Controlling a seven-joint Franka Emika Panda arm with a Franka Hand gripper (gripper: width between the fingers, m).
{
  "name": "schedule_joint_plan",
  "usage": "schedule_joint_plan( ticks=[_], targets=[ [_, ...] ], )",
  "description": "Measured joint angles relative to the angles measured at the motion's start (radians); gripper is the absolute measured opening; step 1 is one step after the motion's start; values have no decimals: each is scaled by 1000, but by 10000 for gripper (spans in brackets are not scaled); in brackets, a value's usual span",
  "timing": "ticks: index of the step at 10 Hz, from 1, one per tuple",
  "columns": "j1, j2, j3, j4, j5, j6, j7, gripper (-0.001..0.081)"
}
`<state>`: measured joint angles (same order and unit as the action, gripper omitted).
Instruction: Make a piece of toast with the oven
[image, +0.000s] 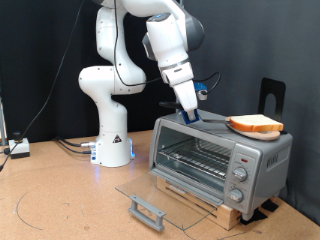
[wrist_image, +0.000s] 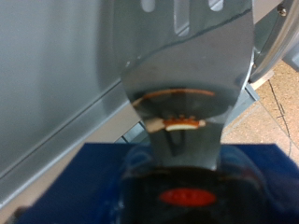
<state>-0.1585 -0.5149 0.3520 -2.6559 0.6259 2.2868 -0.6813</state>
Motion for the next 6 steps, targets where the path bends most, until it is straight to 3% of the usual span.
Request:
schedule_joint_plan(
  ticks=[6],
  targets=[
    [-8,-18,-53,1,-15,-16,-40,410]
  ],
)
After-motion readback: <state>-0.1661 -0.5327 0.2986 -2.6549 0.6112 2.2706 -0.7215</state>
